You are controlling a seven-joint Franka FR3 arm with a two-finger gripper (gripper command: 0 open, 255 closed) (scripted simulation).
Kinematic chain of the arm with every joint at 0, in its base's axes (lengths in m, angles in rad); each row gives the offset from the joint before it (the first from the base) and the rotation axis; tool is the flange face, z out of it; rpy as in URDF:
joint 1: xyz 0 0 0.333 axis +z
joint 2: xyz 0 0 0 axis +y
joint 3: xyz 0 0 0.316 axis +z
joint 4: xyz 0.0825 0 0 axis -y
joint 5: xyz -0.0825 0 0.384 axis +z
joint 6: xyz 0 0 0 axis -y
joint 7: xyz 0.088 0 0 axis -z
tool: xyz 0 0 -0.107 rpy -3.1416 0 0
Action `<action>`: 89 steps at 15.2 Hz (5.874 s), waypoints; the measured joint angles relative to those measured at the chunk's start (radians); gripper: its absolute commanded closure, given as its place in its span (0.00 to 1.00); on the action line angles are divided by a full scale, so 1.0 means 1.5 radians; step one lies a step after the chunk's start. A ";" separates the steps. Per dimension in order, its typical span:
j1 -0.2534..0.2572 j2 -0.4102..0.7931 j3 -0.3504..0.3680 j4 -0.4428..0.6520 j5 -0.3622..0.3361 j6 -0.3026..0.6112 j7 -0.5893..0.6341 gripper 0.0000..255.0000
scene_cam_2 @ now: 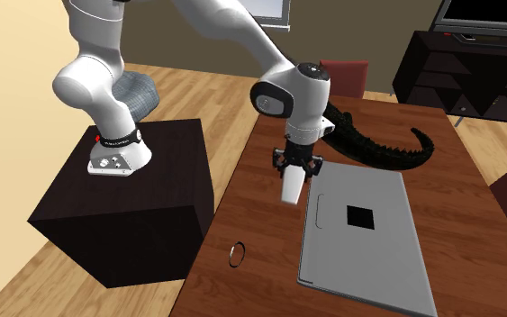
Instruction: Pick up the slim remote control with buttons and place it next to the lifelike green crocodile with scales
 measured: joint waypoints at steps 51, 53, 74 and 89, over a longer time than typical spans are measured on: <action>0.357 -0.142 0.153 -0.124 -0.111 0.004 0.572 1.00; 0.356 -0.130 0.153 -0.127 -0.110 0.019 0.570 1.00; 0.348 0.025 0.165 -0.121 -0.091 0.168 0.555 1.00; 0.342 0.122 0.173 -0.092 -0.083 0.237 0.549 1.00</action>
